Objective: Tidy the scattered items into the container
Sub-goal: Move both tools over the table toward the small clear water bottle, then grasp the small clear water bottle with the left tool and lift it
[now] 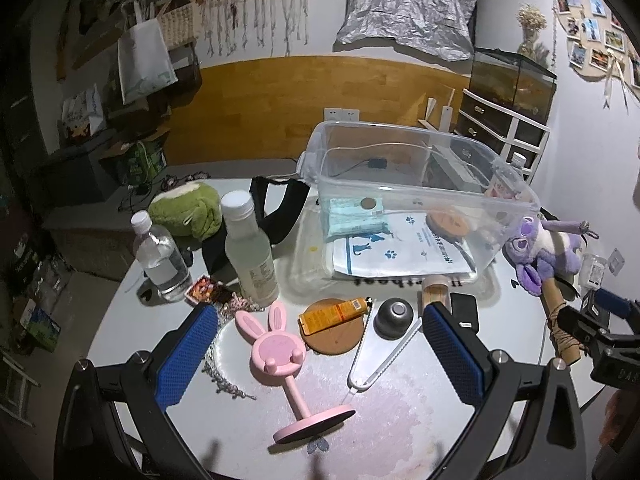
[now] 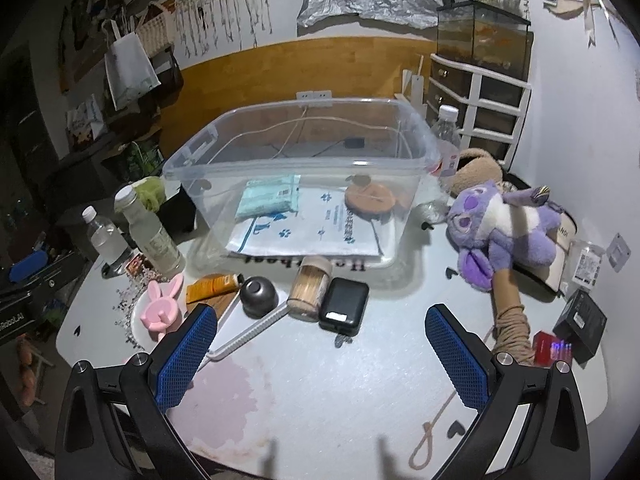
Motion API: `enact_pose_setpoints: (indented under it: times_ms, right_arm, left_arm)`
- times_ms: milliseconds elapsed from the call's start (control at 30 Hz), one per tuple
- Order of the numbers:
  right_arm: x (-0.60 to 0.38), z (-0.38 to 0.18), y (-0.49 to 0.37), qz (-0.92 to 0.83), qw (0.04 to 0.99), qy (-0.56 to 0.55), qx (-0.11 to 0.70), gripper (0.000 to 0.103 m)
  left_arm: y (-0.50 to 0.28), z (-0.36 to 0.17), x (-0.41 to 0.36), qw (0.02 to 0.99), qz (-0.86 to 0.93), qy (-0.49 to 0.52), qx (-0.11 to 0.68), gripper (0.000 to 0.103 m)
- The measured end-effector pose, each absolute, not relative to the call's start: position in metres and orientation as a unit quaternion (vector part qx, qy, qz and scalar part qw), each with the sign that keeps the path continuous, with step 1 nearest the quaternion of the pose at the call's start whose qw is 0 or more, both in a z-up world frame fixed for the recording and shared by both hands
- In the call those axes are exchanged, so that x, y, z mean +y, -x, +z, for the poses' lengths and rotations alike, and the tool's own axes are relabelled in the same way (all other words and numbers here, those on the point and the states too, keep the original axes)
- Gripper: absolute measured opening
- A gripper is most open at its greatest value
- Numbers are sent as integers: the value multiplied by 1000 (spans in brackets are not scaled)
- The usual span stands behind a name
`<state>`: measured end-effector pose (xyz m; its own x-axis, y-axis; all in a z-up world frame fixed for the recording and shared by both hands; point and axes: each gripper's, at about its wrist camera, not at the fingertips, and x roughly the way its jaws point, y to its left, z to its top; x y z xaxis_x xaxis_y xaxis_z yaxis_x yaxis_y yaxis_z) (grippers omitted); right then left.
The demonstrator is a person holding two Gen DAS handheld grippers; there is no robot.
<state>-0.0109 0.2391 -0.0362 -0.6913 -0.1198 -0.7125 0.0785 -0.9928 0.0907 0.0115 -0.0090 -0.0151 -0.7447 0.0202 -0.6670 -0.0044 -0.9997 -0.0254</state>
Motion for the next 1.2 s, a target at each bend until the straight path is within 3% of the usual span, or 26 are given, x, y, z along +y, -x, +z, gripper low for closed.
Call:
enact_pose_setpoints:
  times_ms: [800, 1200]
  right_arm:
    - [202, -95, 23, -859, 120, -495, -52, 103]
    - [192, -108, 32, -850, 115, -512, -40, 103]
  left_arm:
    - [-22, -79, -46, -8, 901, 434, -29, 101]
    - [5, -120, -106, -88, 899, 428, -10, 92]
